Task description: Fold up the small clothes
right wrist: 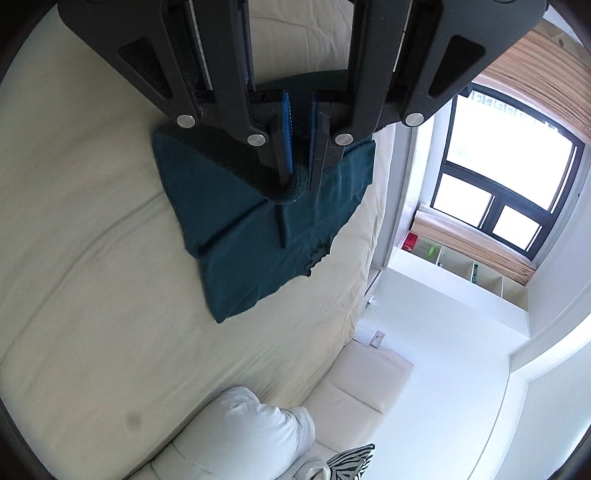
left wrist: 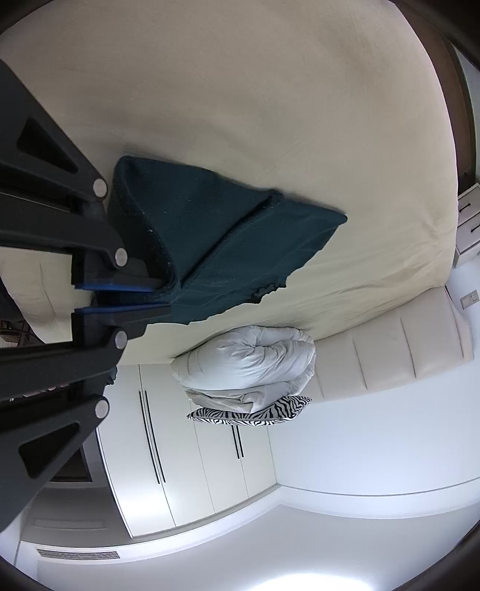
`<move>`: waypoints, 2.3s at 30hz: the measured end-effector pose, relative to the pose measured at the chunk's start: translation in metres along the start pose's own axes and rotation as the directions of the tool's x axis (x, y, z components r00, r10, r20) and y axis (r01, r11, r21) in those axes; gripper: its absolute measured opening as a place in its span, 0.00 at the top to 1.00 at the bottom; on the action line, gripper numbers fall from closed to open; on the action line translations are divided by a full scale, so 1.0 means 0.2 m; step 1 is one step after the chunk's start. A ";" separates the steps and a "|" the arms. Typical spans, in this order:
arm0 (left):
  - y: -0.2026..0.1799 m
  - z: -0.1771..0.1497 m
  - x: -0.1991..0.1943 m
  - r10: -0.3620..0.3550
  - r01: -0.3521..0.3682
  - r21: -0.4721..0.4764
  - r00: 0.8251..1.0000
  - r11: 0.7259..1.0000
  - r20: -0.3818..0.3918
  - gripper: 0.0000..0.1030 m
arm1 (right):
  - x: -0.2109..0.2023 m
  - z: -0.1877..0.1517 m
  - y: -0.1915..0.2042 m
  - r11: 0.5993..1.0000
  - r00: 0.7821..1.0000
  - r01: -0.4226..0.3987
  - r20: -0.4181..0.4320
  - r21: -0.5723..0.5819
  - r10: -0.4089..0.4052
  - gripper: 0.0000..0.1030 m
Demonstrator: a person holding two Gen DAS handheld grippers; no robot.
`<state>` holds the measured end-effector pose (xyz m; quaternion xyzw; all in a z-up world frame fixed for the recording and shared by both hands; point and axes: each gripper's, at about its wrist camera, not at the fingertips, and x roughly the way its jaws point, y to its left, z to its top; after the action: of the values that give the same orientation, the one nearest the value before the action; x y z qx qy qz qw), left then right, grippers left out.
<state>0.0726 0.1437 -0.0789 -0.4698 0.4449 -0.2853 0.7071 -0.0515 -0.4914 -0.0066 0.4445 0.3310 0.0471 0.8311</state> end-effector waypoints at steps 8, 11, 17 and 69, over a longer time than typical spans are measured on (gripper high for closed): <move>-0.03 0.22 0.21 0.017 -0.017 -0.007 1.000 1.000 0.016 0.94 | 0.23 0.27 0.04 0.998 0.997 0.055 0.051 -0.031 -0.053 0.94; -0.04 0.31 0.29 0.024 -0.024 -0.004 0.999 1.000 0.024 0.94 | 0.34 0.35 0.05 0.994 0.994 0.093 0.056 -0.049 -0.090 0.94; -0.02 0.49 0.47 0.041 -0.041 -0.007 0.999 0.999 0.033 0.94 | 0.57 0.49 -0.02 0.992 0.990 0.128 0.064 -0.020 -0.126 0.94; 0.08 0.30 0.72 0.476 -0.510 0.379 0.859 0.772 0.187 0.48 | 1.04 0.16 -0.03 0.832 0.914 0.390 0.057 -0.393 -0.402 0.57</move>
<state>0.1896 0.0573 -0.1356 -0.1863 0.4526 -0.1585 0.8575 0.1281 -0.4402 -0.1038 0.1879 0.4109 -0.0536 0.8905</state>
